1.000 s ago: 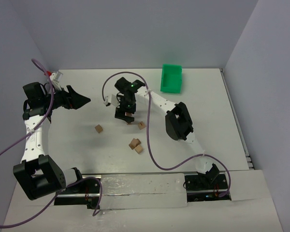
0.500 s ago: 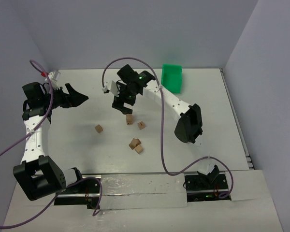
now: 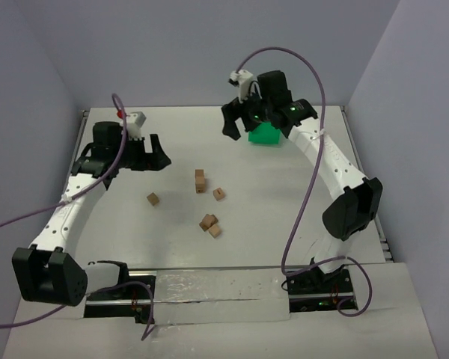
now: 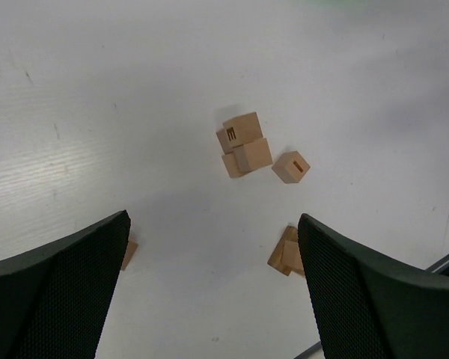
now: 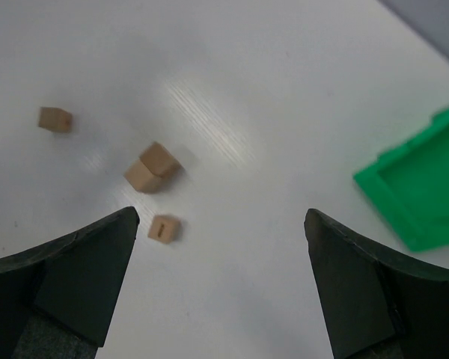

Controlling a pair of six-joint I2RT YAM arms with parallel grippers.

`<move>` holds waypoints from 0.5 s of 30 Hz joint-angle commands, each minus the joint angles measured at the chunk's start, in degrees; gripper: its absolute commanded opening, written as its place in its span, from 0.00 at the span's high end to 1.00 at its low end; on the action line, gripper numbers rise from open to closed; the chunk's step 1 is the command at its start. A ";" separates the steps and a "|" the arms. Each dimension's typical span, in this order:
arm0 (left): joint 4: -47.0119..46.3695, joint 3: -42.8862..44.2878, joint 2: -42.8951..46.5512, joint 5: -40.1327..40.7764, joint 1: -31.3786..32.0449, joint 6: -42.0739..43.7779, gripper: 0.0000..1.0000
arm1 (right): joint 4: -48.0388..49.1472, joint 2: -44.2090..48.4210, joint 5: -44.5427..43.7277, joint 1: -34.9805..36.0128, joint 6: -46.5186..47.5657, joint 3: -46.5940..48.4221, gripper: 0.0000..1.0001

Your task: Build the wood block tower

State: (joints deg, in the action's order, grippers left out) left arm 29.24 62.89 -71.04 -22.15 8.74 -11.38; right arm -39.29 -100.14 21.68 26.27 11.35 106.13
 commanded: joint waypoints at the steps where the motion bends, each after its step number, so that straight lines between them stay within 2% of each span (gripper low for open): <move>1: 3.64 3.04 -4.94 11.79 9.30 -6.99 0.01 | 6.20 6.53 -4.88 -4.43 -7.44 -12.05 0.00; 6: 6.03 6.51 -10.89 22.88 21.31 -14.34 0.01 | 8.13 9.27 -4.41 -7.96 -8.17 -19.06 0.00; 9: 6.59 9.61 -16.39 26.45 22.85 -18.05 0.01 | 9.66 10.84 -4.27 -8.77 -8.57 -22.10 0.00; 15: 11.62 17.66 -27.02 28.13 24.19 -19.55 0.02 | 10.70 10.86 -3.63 -9.80 -9.49 -23.77 0.00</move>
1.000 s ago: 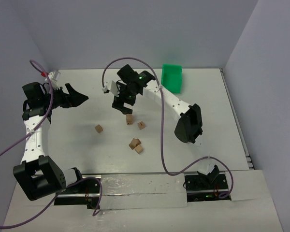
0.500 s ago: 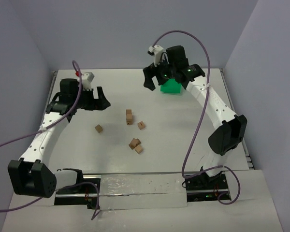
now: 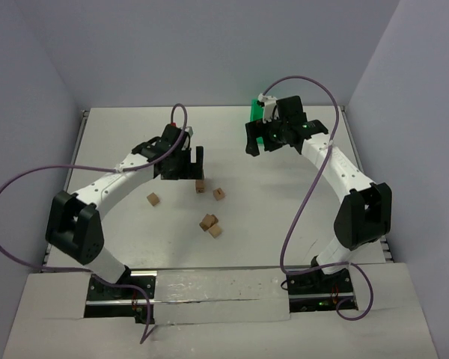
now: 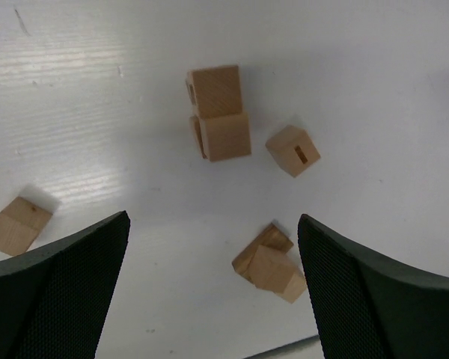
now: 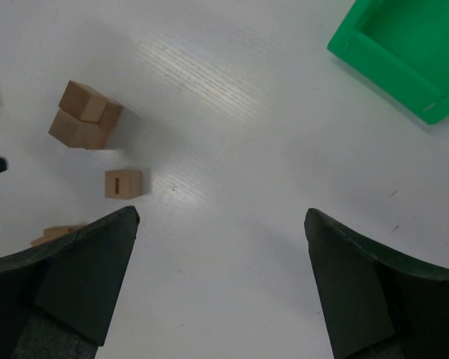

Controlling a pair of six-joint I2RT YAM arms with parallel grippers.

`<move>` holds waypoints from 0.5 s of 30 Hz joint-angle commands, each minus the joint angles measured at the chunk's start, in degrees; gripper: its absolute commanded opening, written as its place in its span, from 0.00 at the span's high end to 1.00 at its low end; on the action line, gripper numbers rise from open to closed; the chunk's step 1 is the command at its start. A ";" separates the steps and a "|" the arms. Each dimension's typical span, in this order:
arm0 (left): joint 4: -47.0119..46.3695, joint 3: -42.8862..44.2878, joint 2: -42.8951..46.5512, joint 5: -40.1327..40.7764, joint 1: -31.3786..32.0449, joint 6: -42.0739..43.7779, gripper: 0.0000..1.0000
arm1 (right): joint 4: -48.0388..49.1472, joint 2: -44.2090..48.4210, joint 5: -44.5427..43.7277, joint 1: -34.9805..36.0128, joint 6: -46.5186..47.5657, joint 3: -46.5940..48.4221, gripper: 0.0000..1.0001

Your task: Build the wood block tower

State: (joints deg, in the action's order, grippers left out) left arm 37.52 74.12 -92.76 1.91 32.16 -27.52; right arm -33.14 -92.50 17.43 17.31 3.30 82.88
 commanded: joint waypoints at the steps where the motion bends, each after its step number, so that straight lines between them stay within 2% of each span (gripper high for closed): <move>1: 3.71 7.52 -6.89 3.87 0.92 -3.22 0.02 | 4.82 3.09 0.84 -0.99 -1.62 -0.64 0.00; 15: 8.88 17.36 -19.27 -2.11 1.68 2.35 0.09 | 6.88 3.22 4.94 -3.20 -2.79 -3.90 0.00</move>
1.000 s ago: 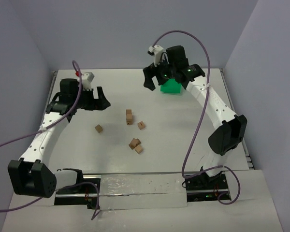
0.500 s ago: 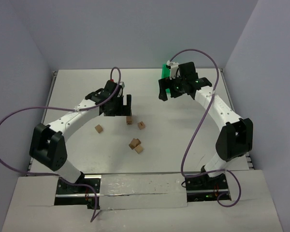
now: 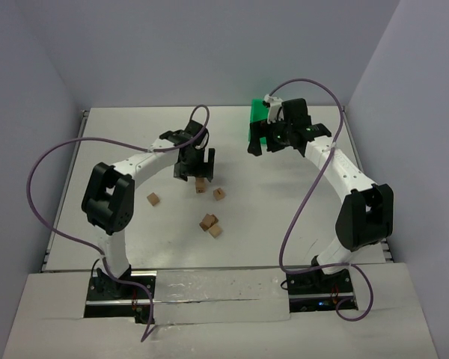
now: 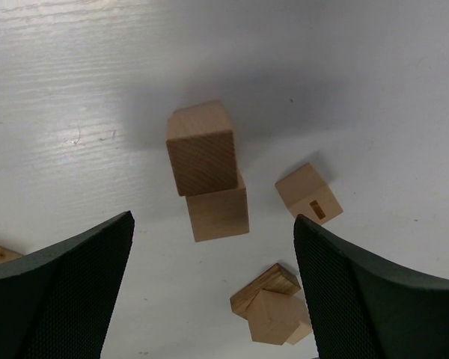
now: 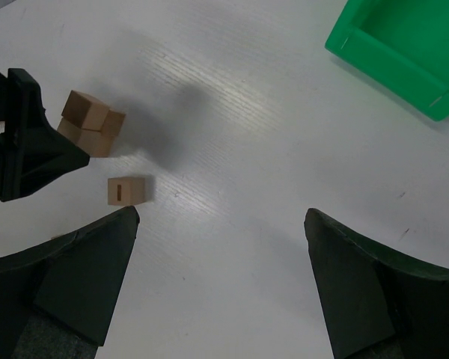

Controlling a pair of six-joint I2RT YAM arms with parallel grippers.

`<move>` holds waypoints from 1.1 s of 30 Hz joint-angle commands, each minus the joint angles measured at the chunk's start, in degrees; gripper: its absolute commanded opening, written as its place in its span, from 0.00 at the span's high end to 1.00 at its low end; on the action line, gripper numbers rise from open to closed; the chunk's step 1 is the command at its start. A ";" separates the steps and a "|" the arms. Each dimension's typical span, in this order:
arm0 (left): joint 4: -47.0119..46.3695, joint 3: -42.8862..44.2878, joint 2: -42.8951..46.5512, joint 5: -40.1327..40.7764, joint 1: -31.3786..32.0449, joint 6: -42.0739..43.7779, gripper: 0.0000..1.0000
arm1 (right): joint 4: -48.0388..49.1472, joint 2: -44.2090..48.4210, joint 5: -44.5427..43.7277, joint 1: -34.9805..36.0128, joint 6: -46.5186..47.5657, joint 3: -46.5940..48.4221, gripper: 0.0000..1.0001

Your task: Build the wood block tower

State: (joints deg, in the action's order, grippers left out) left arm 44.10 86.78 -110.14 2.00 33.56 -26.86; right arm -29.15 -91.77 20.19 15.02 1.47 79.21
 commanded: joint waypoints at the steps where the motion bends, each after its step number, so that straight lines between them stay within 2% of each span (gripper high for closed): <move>1: 2.69 5.84 -2.98 -2.37 0.28 1.97 0.10 | 2.93 2.54 2.78 -1.13 -1.01 -0.39 0.00; 19: 4.93 10.23 -10.81 -3.30 -1.63 1.47 0.22 | 4.42 4.15 6.22 -2.87 -1.38 -3.03 0.00; 33: 4.74 10.28 -12.34 -3.61 -2.18 0.96 0.29 | 5.13 2.82 7.59 -3.38 -2.95 -3.21 0.00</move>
State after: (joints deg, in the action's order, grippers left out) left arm 48.29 94.68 -121.97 -0.54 31.75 -25.24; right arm -26.58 -90.04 26.64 12.21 0.47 76.09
